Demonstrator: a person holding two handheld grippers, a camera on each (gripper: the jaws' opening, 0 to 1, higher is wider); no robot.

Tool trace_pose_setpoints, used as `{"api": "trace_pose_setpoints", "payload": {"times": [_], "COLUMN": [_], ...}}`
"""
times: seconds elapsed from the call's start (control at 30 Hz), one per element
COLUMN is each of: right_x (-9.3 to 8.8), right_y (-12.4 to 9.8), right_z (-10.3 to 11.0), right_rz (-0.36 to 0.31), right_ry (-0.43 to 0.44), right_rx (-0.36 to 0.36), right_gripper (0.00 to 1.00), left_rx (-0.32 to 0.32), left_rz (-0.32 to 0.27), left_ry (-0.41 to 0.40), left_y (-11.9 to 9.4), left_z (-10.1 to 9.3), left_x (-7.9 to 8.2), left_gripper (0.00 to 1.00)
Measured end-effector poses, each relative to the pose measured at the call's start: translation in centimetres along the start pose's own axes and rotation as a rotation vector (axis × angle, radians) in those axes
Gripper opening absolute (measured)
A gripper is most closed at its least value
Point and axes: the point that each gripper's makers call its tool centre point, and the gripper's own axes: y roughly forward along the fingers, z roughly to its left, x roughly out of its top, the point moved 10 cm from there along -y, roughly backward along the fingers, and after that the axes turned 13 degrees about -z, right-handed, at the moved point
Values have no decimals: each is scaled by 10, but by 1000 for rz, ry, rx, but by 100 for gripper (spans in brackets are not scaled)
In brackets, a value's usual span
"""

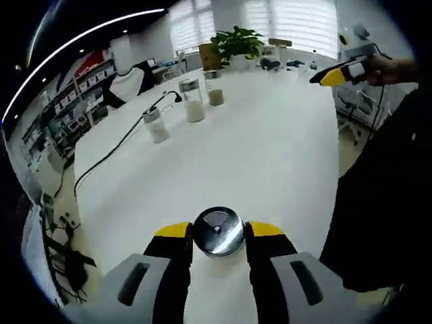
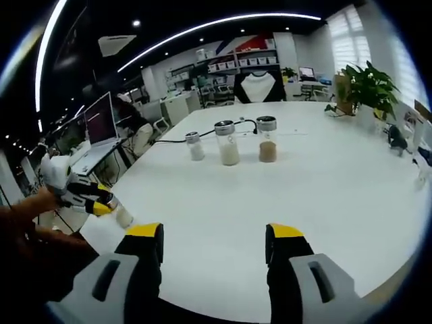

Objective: Rotate the seasoning bottle until the label or dispensing opening points toward the visible target arrow and the bottle remains upright within the marked orientation range

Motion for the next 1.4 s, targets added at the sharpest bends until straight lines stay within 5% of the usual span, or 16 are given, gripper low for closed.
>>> {"api": "trace_pose_setpoints", "payload": {"times": [0.13,0.23,0.37,0.5,0.7,1.1,1.4], "right_x": [0,1,1,2,2,5,4], "right_y": [3,5,6,5,4,8,7], "right_z": [-1,-1,-1,-3,-5,-3,-3], "right_rz": [6,8,10,12,26,21,19], "right_ry": [-1,-2,2,2,-3,-10,-9], "right_rx": [4,7,4,-6,-15,-3,-1], "right_gripper": [60,60,60,60,60,59,59], "left_rx": [-133,-76,36,243,434,464,491], "left_rz": [72,74,5,-59,-56,-4,36], "left_ry": [95,79,-122,-299,-339,-414,-451], "left_y": [1,5,7,6,1,-2,-26], "left_z": [0,-3,-13,-18,-18,-28,-31], "left_x": [5,7,4,-1,4,-1,-15], "left_gripper": [33,34,44,45,41,36,37]}}
